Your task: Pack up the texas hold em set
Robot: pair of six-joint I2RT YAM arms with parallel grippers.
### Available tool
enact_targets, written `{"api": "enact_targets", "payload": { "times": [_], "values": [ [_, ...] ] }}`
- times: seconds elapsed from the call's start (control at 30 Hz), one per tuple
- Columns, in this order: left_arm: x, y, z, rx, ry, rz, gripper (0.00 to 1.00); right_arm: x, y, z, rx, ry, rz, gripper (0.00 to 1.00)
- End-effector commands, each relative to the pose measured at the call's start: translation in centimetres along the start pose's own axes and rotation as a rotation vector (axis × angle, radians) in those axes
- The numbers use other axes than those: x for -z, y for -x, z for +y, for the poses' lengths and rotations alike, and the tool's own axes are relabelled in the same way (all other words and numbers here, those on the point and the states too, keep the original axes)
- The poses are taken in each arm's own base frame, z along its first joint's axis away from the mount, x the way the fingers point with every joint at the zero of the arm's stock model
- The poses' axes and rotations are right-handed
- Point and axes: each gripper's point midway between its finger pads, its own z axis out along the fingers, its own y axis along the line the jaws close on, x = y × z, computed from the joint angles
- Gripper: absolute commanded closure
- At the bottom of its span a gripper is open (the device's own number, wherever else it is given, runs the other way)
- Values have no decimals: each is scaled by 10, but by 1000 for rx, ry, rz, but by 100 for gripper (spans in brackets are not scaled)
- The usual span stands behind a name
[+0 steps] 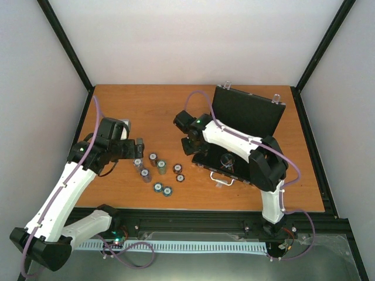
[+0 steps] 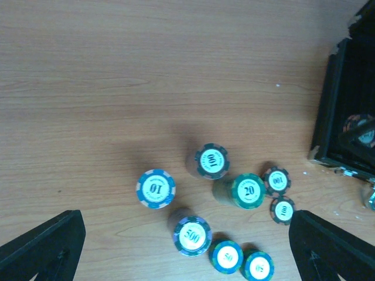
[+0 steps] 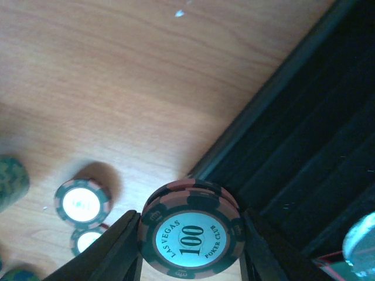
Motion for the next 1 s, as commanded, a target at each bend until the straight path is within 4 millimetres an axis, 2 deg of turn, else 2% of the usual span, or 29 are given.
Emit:
{"api": "enact_targets", "payload": {
  "times": [0.0,0.17,0.33,0.6,0.97],
  "values": [
    [-5,2,-22,-8,-130,-30,3,22,16,-24,-17,-46,-102,75],
    [-12,0,-29,17,-166,-18,3,23,35,-49,-63,-116,-198,74],
    [-19,2,-31,14,-156,5,3,12,47,-79,-109,-174,-254,74],
    [-25,1,-31,9,-148,29,3,2,74,-115,-144,-258,-363,74],
    [-31,-5,-29,0,-132,60,3,-27,95,-132,-167,-299,-394,74]
  ]
}}
